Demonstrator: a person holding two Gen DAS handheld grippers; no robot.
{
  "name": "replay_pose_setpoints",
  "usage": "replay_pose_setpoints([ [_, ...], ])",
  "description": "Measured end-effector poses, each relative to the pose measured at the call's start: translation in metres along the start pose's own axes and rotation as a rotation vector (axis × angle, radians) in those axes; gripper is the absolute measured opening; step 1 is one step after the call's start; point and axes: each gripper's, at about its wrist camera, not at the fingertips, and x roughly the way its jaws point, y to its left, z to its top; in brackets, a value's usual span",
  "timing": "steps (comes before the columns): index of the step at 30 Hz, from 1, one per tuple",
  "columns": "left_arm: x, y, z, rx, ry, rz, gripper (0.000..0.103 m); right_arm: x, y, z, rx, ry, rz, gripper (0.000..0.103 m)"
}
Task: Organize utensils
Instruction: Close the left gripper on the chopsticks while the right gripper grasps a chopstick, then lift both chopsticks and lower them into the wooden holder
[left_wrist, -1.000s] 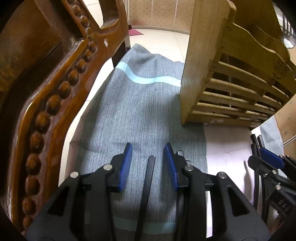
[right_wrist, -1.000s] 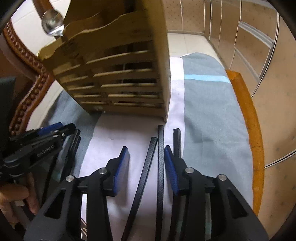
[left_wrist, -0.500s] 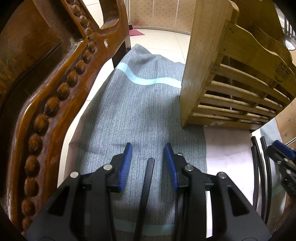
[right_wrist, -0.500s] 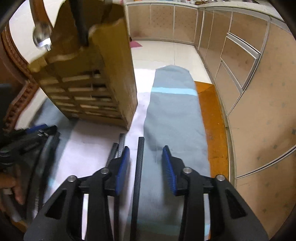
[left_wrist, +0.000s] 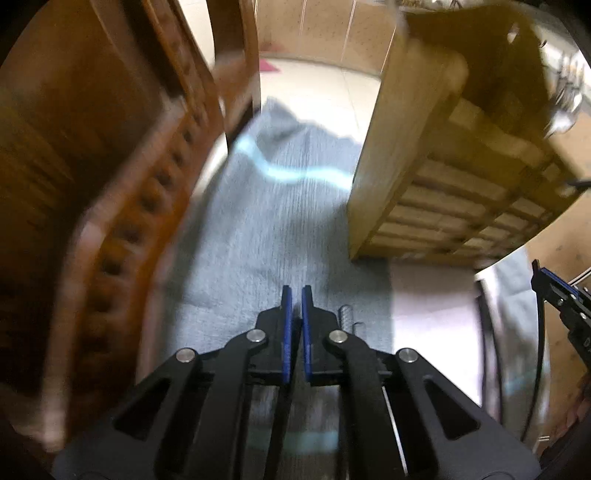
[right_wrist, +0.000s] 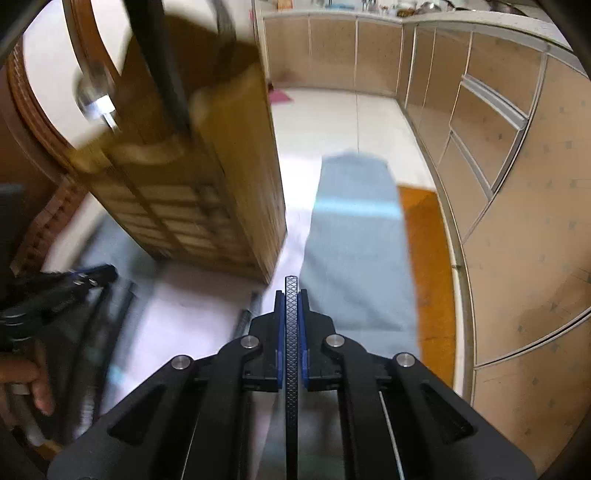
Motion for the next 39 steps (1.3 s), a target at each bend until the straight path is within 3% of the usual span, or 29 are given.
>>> replay_pose_setpoints([
  [8, -0.124, -0.005, 0.001, 0.06, -0.169, -0.148, 0.0, -0.114, -0.004, -0.005, 0.032, -0.182, 0.091, 0.007],
  [13, -0.182, -0.018, -0.008, 0.127, -0.255, -0.166, 0.0, -0.173, 0.006, -0.021, 0.01, -0.265, 0.103, 0.007],
  [15, -0.185, -0.022, -0.011, 0.154, -0.243, -0.164, 0.0, -0.183, 0.01, -0.026, -0.005, -0.283, 0.094, 0.007],
  [17, -0.167, -0.023, -0.015, 0.181, -0.136, -0.145, 0.001, -0.19, 0.011, -0.033, -0.004, -0.295, 0.083, 0.007],
  [19, -0.138, -0.023, -0.022, 0.19, -0.03, -0.09, 0.023, -0.191, 0.011, -0.036, 0.011, -0.3, 0.08, 0.007],
  [20, -0.119, -0.023, -0.027, 0.191, 0.008, -0.057, 0.04, -0.191, 0.01, -0.04, 0.016, -0.307, 0.078, 0.007],
  [23, -0.071, -0.02, -0.042, 0.222, 0.114, 0.03, 0.04, -0.192, 0.011, -0.04, 0.019, -0.306, 0.083, 0.007],
  [27, -0.018, -0.011, -0.05, 0.185, 0.2, 0.087, 0.027, -0.188, 0.013, -0.037, 0.019, -0.305, 0.09, 0.007],
  [33, 0.014, 0.002, -0.041, 0.087, 0.229, 0.07, 0.011, -0.183, 0.015, -0.034, 0.012, -0.3, 0.114, 0.007],
  [39, 0.024, 0.006, -0.031, 0.056, 0.232, 0.043, 0.006, -0.181, 0.012, -0.035, 0.012, -0.299, 0.123, 0.007],
])
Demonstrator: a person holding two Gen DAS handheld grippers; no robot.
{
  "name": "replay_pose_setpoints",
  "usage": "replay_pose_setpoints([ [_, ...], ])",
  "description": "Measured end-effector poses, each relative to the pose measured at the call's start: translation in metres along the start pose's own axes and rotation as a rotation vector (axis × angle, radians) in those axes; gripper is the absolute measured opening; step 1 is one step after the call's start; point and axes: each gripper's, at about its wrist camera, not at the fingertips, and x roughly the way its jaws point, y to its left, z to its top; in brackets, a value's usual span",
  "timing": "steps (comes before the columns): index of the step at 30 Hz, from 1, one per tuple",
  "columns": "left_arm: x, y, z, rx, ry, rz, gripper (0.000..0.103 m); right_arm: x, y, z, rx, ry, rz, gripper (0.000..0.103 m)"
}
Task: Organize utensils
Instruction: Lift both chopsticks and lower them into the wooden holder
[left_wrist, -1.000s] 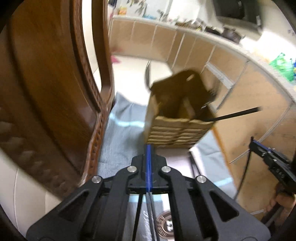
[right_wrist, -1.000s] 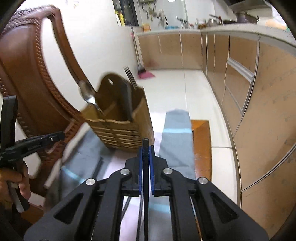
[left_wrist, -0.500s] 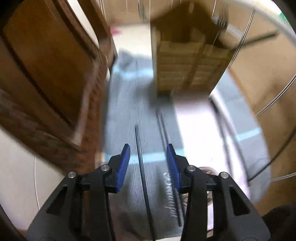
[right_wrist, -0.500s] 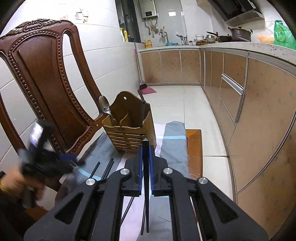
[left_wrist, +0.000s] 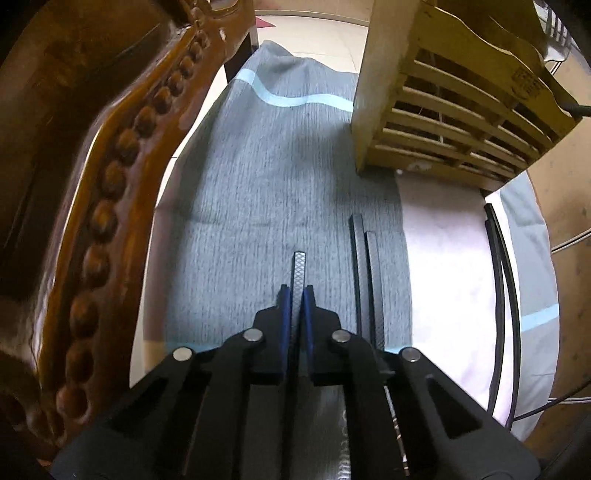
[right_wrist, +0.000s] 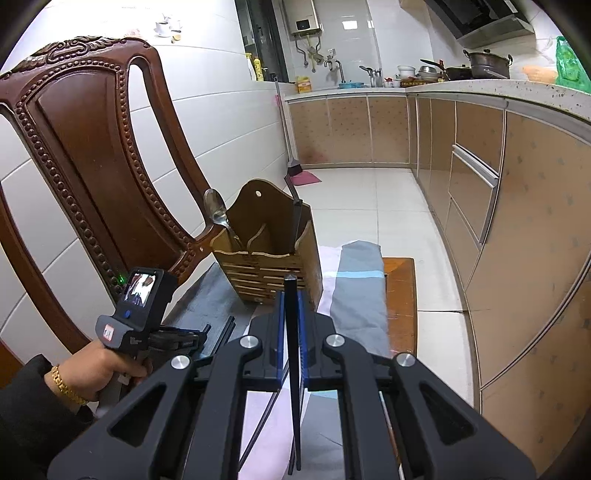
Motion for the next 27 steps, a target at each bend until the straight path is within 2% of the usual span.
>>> replay_pose_setpoints([
  [5, -0.003, -0.004, 0.003, 0.015, -0.036, 0.003, 0.006, -0.003, -0.001, 0.0, 0.001, -0.003, 0.0, 0.007],
  [8, -0.03, -0.013, 0.001, 0.051, -0.079, -0.004, 0.006, -0.007, -0.001, 0.001, -0.002, -0.005, 0.001, 0.007],
  [10, -0.059, -0.016, 0.0, 0.066, -0.146, -0.002, 0.006, -0.011, 0.0, 0.002, -0.002, -0.01, 0.006, 0.007],
  [17, -0.176, -0.019, -0.016, 0.099, -0.391, -0.078, 0.006, -0.027, 0.009, 0.004, -0.023, -0.031, -0.001, 0.007],
  [20, -0.21, -0.022, -0.016, 0.105, -0.464, -0.113, 0.006, -0.036, 0.016, 0.005, -0.022, -0.046, 0.005, 0.007],
  [24, -0.26, -0.01, -0.029, 0.068, -0.606, -0.177, 0.006, -0.047, 0.029, 0.012, -0.011, -0.094, 0.012, 0.007],
  [27, -0.277, 0.002, -0.033, 0.028, -0.681, -0.225, 0.006, -0.05, 0.044, 0.027, -0.023, -0.138, 0.007, 0.007],
])
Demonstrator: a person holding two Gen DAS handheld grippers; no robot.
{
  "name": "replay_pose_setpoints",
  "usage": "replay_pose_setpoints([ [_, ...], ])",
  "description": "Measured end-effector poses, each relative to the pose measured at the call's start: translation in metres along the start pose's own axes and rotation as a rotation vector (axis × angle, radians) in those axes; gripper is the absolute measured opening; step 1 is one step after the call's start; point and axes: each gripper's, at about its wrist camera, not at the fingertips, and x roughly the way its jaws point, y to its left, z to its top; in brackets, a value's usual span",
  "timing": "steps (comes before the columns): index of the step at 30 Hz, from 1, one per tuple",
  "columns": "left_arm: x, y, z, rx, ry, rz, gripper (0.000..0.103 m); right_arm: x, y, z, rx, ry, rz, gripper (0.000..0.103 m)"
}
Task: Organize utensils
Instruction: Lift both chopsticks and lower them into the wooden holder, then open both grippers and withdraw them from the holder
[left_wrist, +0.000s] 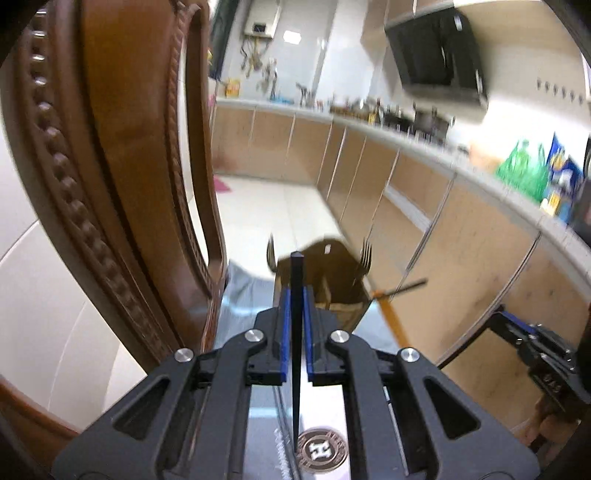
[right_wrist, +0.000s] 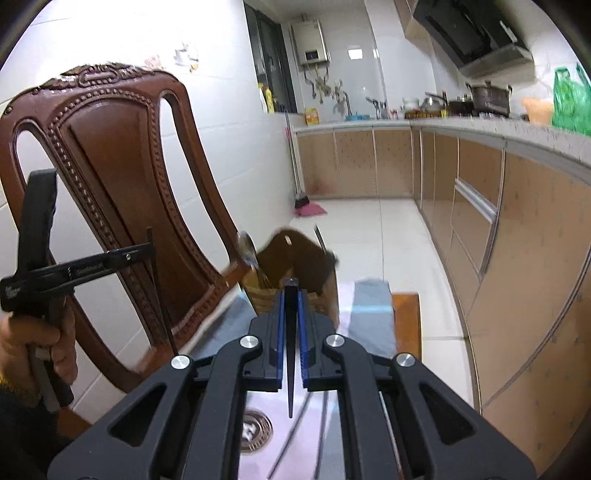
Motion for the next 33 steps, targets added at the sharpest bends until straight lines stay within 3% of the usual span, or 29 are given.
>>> replay_pose_setpoints([
  [5, 0.005, 0.006, 0.002, 0.011, -0.014, 0.012, 0.006, 0.014, 0.025, 0.048, -0.027, -0.076, -0.024, 0.007],
  [13, 0.007, 0.012, 0.009, -0.026, -0.034, -0.039, 0.006, 0.047, 0.04, 0.125, -0.033, -0.219, -0.12, 0.007],
  [18, 0.008, 0.019, 0.008, -0.044, -0.039, -0.04, 0.006, 0.084, 0.033, 0.127, -0.004, -0.245, -0.18, 0.007],
  [24, 0.012, 0.018, 0.006, -0.041, -0.042, -0.031, 0.006, 0.121, 0.008, 0.078, 0.066, -0.213, -0.198, 0.009],
  [25, 0.013, 0.018, 0.006, -0.043, -0.043, -0.029, 0.006, 0.121, 0.003, 0.07, 0.079, -0.209, -0.187, 0.02],
  [26, 0.012, 0.017, 0.006, -0.045, -0.043, -0.025, 0.006, 0.119, -0.004, 0.06, 0.096, -0.181, -0.177, 0.04],
  [29, 0.012, 0.018, 0.004, -0.066, -0.052, -0.02, 0.006, 0.084, -0.027, 0.03, 0.197, -0.198, -0.121, 0.076],
  [33, 0.013, 0.019, 0.003, -0.1, -0.086, 0.008, 0.006, 0.018, -0.048, -0.016, 0.265, -0.264, -0.082, 0.085],
])
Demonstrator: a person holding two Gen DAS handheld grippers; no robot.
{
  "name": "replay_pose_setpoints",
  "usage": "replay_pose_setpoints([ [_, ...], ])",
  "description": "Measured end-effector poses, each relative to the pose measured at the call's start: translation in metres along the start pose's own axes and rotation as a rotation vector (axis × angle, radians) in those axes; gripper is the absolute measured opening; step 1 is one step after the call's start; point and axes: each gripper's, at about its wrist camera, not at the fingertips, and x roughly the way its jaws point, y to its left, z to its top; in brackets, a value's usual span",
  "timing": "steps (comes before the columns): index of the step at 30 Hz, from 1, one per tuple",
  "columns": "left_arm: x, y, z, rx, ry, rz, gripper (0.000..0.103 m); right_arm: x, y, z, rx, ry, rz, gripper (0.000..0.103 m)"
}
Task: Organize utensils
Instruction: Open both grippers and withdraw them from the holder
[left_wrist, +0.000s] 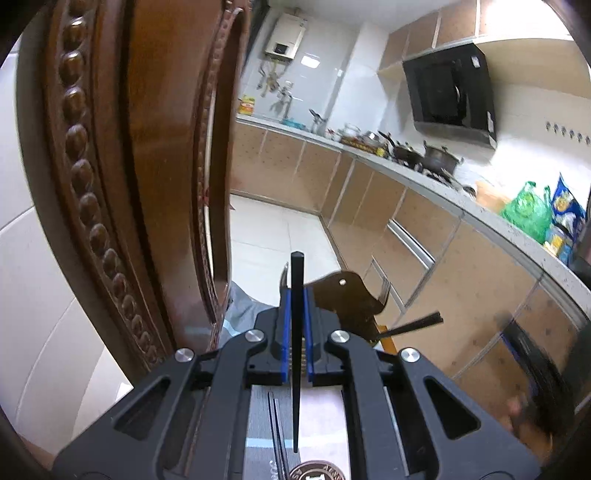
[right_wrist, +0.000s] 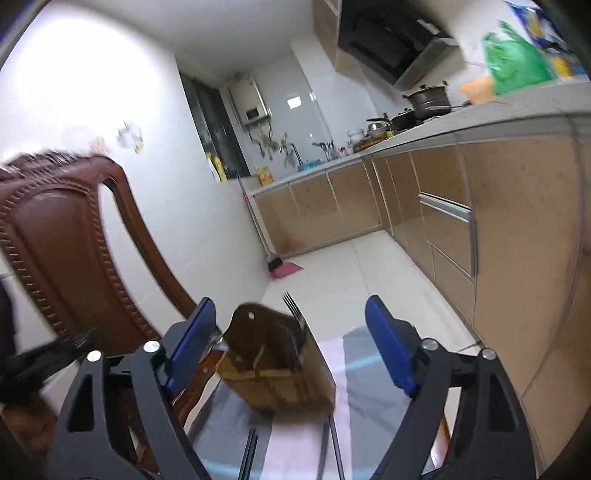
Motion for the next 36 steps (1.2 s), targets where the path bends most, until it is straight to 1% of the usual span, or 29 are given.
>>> replay_pose_setpoints([
  [1, 0.0, 0.0, 0.001, -0.016, -0.018, 0.007, 0.006, -0.02, -0.011, -0.011, 0.015, -0.026, -0.016, 0.09],
  [2, -0.001, 0.001, 0.003, -0.035, -0.039, 0.013, 0.006, -0.03, -0.017, -0.017, 0.03, -0.036, -0.036, 0.092],
  [3, 0.0, 0.0, 0.008, -0.048, -0.056, 0.016, 0.006, -0.036, -0.024, -0.023, 0.052, -0.016, -0.043, 0.092],
  [5, 0.0, -0.004, 0.019, -0.077, -0.097, 0.013, 0.006, -0.039, -0.031, -0.027, 0.082, 0.023, -0.03, 0.092],
  [6, 0.001, -0.007, 0.024, -0.085, -0.107, 0.014, 0.006, -0.038, -0.033, -0.025, 0.079, 0.023, -0.026, 0.092],
  [8, 0.005, -0.015, 0.04, -0.101, -0.138, 0.022, 0.006, -0.035, -0.032, -0.024, 0.031, 0.022, -0.033, 0.092],
  [10, 0.009, -0.023, 0.054, -0.103, -0.187, 0.035, 0.006, -0.032, -0.033, -0.027, 0.003, 0.029, -0.048, 0.092],
  [12, 0.017, -0.029, 0.067, -0.105, -0.222, 0.039, 0.006, -0.033, -0.04, -0.033, 0.016, 0.05, -0.044, 0.092],
  [14, 0.031, -0.033, 0.074, -0.09, -0.244, 0.062, 0.006, -0.031, -0.046, -0.033, 0.034, 0.067, -0.035, 0.092],
  [15, 0.043, -0.034, 0.077, -0.085, -0.236, 0.074, 0.006, -0.03, -0.048, -0.033, 0.037, 0.076, -0.031, 0.092],
  [17, 0.064, -0.03, 0.075, -0.113, -0.234, 0.083, 0.006, -0.03, -0.051, -0.032, 0.042, 0.078, -0.025, 0.092],
  [18, 0.074, -0.028, 0.073, -0.119, -0.22, 0.091, 0.006, -0.03, -0.052, -0.031, 0.043, 0.079, -0.022, 0.092],
  [20, 0.093, -0.021, 0.064, -0.154, -0.19, 0.08, 0.006, -0.029, -0.054, -0.03, 0.044, 0.088, -0.019, 0.092],
  [21, 0.105, -0.017, 0.057, -0.174, -0.154, 0.061, 0.006, -0.028, -0.054, -0.03, 0.044, 0.096, -0.015, 0.092],
  [23, 0.121, -0.014, 0.04, -0.181, -0.096, 0.052, 0.006, -0.026, -0.055, -0.03, 0.035, 0.109, -0.016, 0.092],
  [24, 0.126, -0.014, 0.029, -0.168, -0.059, 0.054, 0.011, -0.024, -0.055, -0.031, 0.03, 0.119, -0.017, 0.092],
  [25, 0.13, -0.015, 0.02, -0.153, -0.007, 0.051, 0.02, -0.022, -0.055, -0.032, 0.027, 0.129, -0.013, 0.092],
  [26, 0.13, -0.015, 0.011, -0.142, 0.042, 0.039, 0.051, -0.021, -0.056, -0.033, 0.023, 0.141, -0.011, 0.092],
  [27, 0.124, -0.016, 0.001, -0.125, 0.073, 0.025, 0.067, -0.019, -0.055, -0.033, 0.019, 0.152, -0.014, 0.092],
  [28, 0.114, -0.018, -0.008, -0.093, 0.085, 0.03, 0.075, -0.018, -0.055, -0.034, 0.016, 0.164, -0.015, 0.092],
  [29, 0.101, -0.022, -0.018, -0.041, 0.104, 0.04, 0.076, -0.017, -0.054, -0.034, 0.013, 0.175, -0.01, 0.092],
  [31, 0.083, -0.027, -0.031, 0.017, 0.136, 0.043, 0.083, -0.016, -0.051, -0.036, -0.005, 0.192, -0.014, 0.092],
  [32, 0.071, -0.032, -0.041, 0.058, 0.176, 0.064, 0.087, -0.014, -0.049, -0.038, -0.019, 0.207, -0.014, 0.092],
  [34, 0.054, -0.039, -0.059, 0.101, 0.226, 0.048, 0.09, -0.011, -0.045, -0.042, -0.043, 0.232, -0.012, 0.092],
  [35, 0.044, -0.043, -0.075, 0.13, 0.256, 0.039, 0.092, -0.009, -0.042, -0.046, -0.065, 0.255, -0.018, 0.092],
  [36, 0.038, -0.044, -0.088, 0.149, 0.273, 0.048, 0.092, -0.007, -0.039, -0.05, -0.084, 0.277, -0.023, 0.092],
])
